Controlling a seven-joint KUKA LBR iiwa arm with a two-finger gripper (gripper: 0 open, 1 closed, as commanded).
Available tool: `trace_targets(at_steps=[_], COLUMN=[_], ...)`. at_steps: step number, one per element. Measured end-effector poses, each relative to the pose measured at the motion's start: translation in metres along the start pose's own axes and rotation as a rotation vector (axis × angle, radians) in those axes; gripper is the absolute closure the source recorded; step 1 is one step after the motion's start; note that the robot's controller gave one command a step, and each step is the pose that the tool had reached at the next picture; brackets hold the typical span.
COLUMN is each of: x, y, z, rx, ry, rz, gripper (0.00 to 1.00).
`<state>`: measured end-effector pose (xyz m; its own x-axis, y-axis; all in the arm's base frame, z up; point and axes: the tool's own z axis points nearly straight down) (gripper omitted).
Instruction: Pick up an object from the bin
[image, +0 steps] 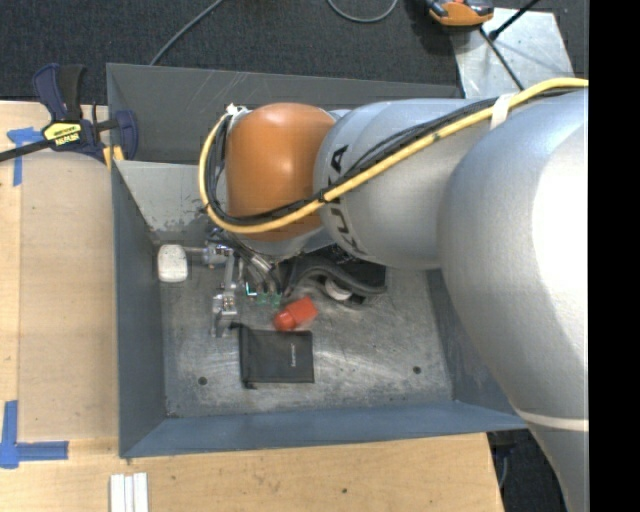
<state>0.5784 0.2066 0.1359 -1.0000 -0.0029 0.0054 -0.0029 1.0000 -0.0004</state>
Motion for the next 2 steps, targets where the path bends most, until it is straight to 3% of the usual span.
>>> trace_targets(at_steps=[1,2], x=[-0.024,0.005], y=[-0.118,-0.127], z=[0.021,0.058], rx=[0.002,-0.011], ry=[-0.005,-0.032], rz=[0.238,-0.063], gripper=[0.00,0.00])
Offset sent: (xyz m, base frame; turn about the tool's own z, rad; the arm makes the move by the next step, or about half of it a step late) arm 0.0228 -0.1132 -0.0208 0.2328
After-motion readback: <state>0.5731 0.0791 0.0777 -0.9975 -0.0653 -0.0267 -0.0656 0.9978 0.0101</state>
